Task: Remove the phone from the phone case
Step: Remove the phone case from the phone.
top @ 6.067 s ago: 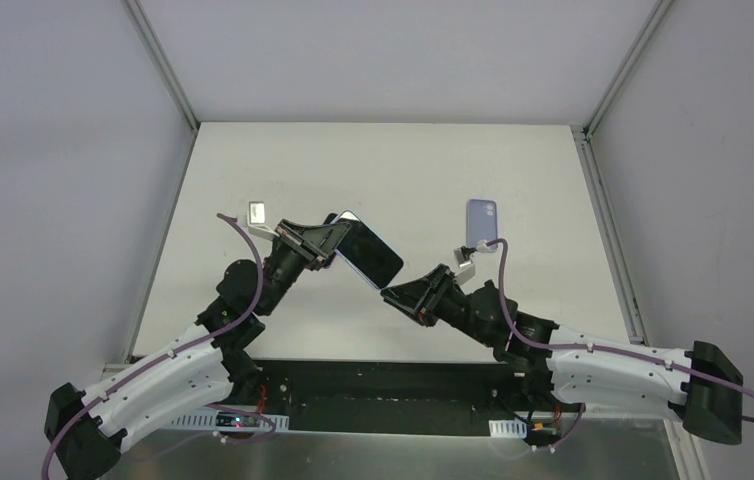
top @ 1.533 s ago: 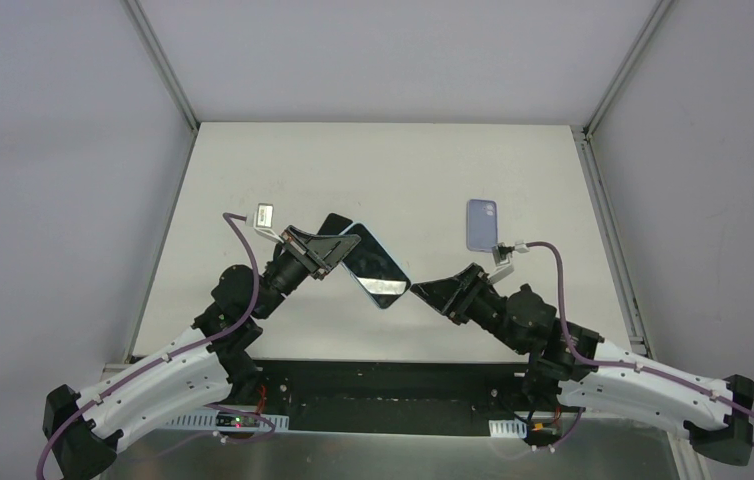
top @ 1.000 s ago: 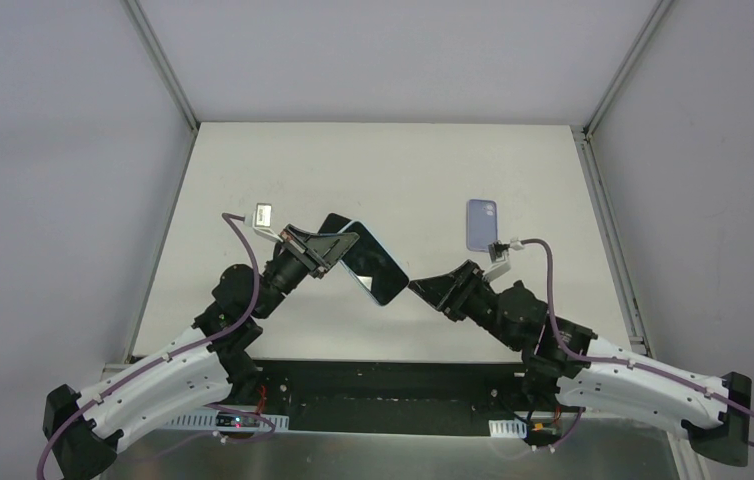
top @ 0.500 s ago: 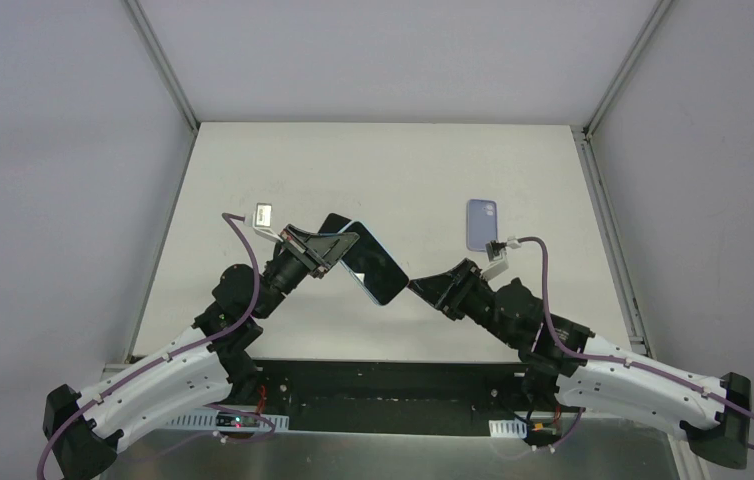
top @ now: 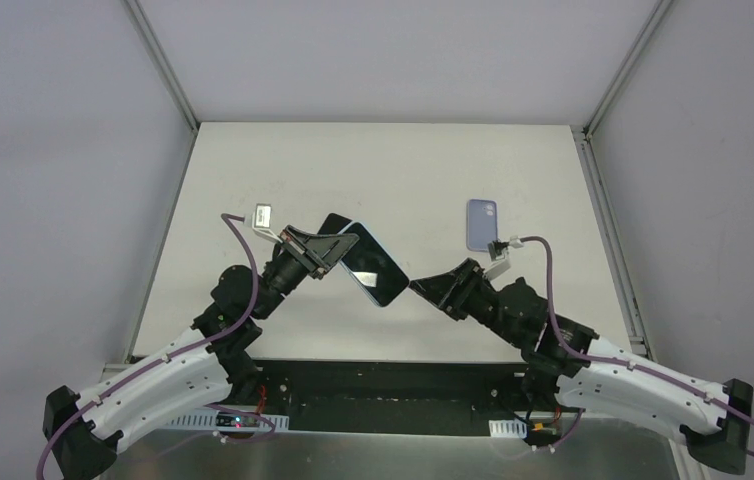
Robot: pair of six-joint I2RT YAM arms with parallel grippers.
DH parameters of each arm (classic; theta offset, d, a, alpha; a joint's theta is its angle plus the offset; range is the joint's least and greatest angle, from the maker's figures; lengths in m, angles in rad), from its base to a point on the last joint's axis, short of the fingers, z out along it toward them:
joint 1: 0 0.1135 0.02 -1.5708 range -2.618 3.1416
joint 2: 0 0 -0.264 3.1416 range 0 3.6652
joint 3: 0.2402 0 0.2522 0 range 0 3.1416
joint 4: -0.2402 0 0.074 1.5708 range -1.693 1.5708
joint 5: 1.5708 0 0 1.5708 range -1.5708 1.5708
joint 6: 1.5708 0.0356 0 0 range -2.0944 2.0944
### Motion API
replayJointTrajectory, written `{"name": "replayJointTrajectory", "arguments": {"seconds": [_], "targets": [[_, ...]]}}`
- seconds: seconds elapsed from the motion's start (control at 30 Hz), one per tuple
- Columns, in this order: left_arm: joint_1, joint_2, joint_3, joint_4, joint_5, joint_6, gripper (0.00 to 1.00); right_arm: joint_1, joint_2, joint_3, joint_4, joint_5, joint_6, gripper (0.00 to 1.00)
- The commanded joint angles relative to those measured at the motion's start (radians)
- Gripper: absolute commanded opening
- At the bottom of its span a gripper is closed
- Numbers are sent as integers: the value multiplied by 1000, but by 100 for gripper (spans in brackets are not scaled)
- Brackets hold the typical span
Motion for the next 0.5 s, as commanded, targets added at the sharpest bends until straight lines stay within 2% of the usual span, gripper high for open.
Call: {"name": "replayJointTrajectory", "arguments": {"seconds": [0.0, 0.2, 0.33, 0.47], "targets": [[-6, -41, 12, 134, 13, -33, 0, -8, -88, 49, -88, 13, -40, 54], [-5, -24, 12, 134, -8, -24, 0, -7, -207, 55, -136, -58, -51, 55], [-6, -3, 23, 134, -22, -20, 0, -8, -217, 35, -13, -135, -19, 55], [-6, 20, 43, 134, -16, -22, 0, -7, -164, 26, 52, -145, 19, 55]]}}
